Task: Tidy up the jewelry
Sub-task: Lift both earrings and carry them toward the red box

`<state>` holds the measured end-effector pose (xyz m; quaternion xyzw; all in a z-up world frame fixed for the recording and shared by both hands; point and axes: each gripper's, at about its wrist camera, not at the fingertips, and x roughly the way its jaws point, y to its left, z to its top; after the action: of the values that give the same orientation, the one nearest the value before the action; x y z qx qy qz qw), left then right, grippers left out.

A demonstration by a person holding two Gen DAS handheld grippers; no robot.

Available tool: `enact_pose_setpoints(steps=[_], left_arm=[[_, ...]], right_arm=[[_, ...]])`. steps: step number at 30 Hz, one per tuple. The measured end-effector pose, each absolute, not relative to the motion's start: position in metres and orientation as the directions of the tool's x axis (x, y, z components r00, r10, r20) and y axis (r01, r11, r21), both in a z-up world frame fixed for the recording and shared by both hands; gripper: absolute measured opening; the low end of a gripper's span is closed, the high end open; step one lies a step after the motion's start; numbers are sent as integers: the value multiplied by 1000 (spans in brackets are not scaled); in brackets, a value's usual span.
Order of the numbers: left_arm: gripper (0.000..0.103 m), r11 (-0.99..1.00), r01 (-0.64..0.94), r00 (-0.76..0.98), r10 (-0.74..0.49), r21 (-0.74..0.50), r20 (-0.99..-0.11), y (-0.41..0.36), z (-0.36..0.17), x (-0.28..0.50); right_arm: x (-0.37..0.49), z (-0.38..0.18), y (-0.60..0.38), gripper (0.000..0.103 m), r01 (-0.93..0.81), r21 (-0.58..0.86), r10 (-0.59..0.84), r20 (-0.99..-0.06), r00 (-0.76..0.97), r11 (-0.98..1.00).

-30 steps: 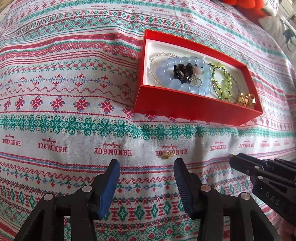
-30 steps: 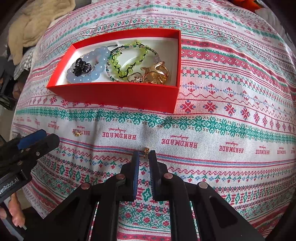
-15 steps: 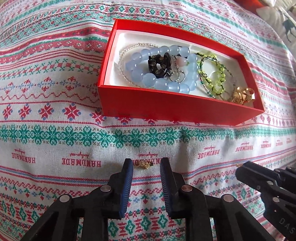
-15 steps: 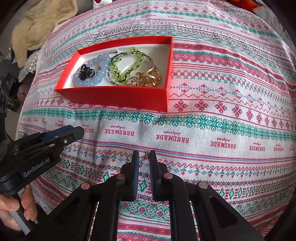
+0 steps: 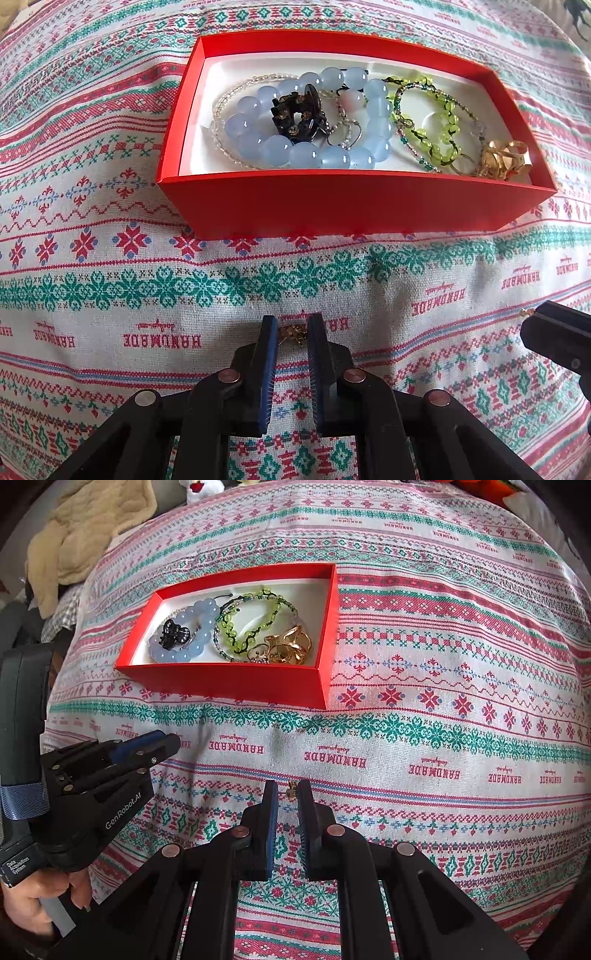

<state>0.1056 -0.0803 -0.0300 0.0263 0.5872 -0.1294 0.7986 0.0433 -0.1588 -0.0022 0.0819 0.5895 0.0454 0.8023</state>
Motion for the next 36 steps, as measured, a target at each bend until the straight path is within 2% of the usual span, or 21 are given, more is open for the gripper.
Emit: enact_pose_setpoints(steps=[5, 6, 16, 17, 19, 21, 32, 33, 36], left_arm=[[10, 963, 237, 284, -192, -125, -939, -75, -22, 100], [0, 962, 239, 287, -200, -132, -937, -68, -18, 96], [0, 951, 244, 315, -261, -187, -912, -39, 6, 84], [2, 952, 247, 316, -257, -183, -913, -36, 4, 82], [16, 949, 263, 300, -251, -173, -920, -36, -1, 82], [22, 950, 272, 281, -231, -154, -931, -42, -10, 84], [22, 952, 290, 269, -174, -92, -947, -54, -32, 95], [21, 953, 288, 269, -174, -93, -947, -62, -32, 99], [7, 957, 280, 279, -152, -71, -948, -66, -32, 100]], right_arm=[[40, 3, -164, 11, 26, 191, 174, -935, 310, 981], [38, 5, -166, 11, 24, 193, 176, -933, 312, 981], [32, 21, -172, 11, 15, 217, 199, -918, 344, 976], [32, 21, -172, 11, 14, 217, 199, -918, 343, 976], [32, 20, -170, 11, 13, 216, 199, -920, 338, 976], [32, 19, -169, 11, 9, 213, 198, -922, 332, 977], [35, 13, -166, 11, 9, 208, 194, -927, 320, 978], [35, 13, -166, 11, 9, 208, 195, -927, 320, 978], [36, 13, -165, 11, 9, 208, 194, -927, 321, 978]])
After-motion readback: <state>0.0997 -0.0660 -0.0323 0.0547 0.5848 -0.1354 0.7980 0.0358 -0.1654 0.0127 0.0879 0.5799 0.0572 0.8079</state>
